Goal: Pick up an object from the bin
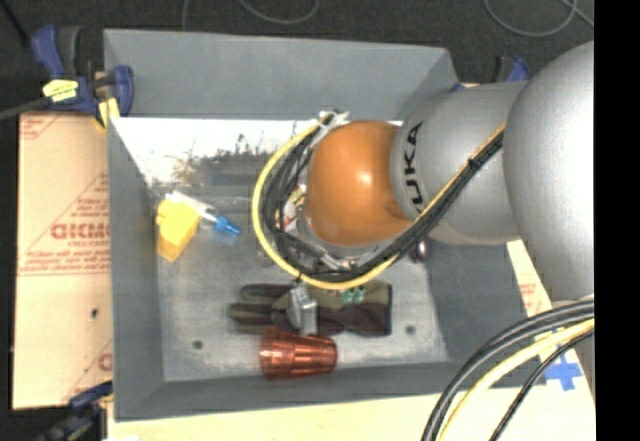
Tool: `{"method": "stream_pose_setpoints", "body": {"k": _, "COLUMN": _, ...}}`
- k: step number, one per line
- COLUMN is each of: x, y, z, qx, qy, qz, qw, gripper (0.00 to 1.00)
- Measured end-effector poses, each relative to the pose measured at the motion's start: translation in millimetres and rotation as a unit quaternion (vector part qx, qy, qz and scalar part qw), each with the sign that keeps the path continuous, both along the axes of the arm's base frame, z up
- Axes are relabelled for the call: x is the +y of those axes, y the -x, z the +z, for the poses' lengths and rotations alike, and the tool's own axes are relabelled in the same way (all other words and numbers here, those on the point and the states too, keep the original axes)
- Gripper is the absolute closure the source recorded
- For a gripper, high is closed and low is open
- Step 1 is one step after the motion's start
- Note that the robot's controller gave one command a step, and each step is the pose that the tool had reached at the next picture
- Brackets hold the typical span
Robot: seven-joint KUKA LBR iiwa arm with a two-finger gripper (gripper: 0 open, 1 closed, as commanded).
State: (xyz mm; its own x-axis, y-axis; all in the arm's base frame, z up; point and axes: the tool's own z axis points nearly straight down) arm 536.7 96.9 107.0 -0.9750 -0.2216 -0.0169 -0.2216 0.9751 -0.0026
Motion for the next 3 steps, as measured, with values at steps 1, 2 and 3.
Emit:
{"method": "stream_pose_setpoints", "body": {"k": 1, "x": -40, "y": -11.9, "z": -22, "qx": 0.0026, "qy": 0.001, "qz": 0.059, "qw": 0.9983, "gripper": 1.00}}
{"method": "stream_pose_setpoints", "body": {"k": 2, "x": -40, "y": -11.9, "z": -22, "qx": 0.0026, "qy": 0.001, "qz": 0.059, "qw": 0.9983, "gripper": 1.00}}
{"method": "stream_pose_setpoints", "body": {"k": 3, "x": -8, "y": -23.7, "z": 17, "qx": 0.0013, "qy": 0.000, "qz": 0.052, "qw": 0.9986, "gripper": 1.00}}
